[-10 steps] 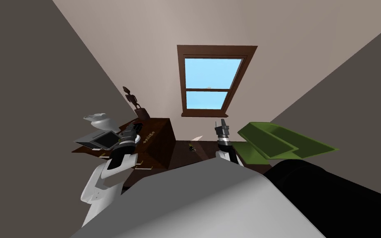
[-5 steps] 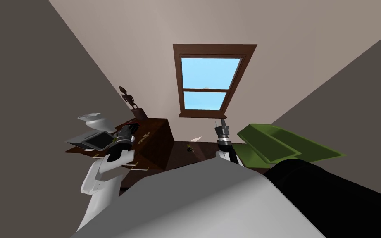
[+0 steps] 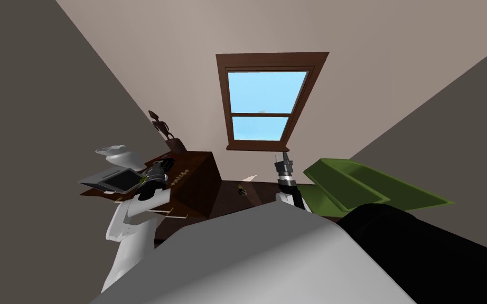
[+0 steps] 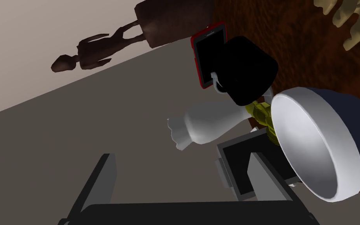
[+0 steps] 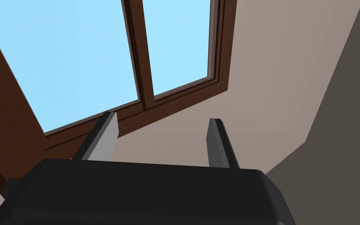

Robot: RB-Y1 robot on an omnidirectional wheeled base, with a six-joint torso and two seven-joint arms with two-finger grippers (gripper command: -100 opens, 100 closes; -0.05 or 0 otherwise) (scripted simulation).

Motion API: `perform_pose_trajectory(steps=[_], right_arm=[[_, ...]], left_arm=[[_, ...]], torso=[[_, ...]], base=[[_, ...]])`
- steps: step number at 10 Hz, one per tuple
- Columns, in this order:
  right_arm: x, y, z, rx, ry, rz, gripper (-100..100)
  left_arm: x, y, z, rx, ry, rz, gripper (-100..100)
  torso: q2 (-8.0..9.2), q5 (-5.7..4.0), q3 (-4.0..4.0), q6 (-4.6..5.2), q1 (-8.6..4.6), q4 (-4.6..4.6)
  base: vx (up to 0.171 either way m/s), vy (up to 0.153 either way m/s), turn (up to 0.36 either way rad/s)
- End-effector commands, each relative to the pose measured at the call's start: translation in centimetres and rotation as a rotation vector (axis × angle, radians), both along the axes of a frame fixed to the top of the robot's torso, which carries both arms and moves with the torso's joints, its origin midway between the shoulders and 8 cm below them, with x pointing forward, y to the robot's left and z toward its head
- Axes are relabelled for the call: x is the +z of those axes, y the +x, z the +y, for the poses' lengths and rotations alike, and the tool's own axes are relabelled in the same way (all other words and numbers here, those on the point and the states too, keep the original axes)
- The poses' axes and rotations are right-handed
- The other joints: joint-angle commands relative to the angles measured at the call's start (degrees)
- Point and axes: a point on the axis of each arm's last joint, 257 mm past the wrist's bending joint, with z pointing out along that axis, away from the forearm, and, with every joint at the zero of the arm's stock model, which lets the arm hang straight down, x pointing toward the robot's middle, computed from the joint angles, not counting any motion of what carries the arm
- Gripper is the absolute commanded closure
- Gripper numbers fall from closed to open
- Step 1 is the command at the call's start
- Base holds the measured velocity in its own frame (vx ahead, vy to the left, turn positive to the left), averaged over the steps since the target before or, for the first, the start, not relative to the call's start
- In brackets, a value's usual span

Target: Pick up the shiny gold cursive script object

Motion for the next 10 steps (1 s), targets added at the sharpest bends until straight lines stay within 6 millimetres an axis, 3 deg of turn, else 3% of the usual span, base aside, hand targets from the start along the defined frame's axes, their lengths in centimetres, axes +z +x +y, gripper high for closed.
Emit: perform_pose_trajectory(steps=[1, 3, 4, 10], right_arm=[[0.0, 0.0, 0.0, 0.0, 0.0, 0.0, 0], [0.0, 0.0, 0.0, 0.0, 0.0, 0.0, 0], [0.0, 0.0, 0.0, 0.0, 0.0, 0.0, 0], [0.0, 0.0, 0.0, 0.0, 0.0, 0.0, 0]], left_arm=[[-0.5, 0.1, 1.8, 0.056, -0.029, 0.023, -100], [-1.6, -0.4, 2.2, 0.079, -0.053, 0.059, -100], [-1.9, -0.2, 3.7, 0.125, -0.082, 0.068, -100], [-4.9, -1.1, 6.3, 0.256, -0.205, 0.155, -100]], torso=[[0.0, 0.0, 0.0, 0.0, 0.0, 0.0], [-0.04, -0.01, -0.02, 0.0, -0.07, -0.01], [0.01, 0.01, 0.0, -0.01, 0.03, 0.0], [-0.01, 0.02, -0.01, 0.0, 0.11, 0.0]], base=[[0.021, -0.068, 0.053], [0.017, -0.051, 0.024], [0.022, -0.054, 0.062], [0.023, -0.036, 0.037]])
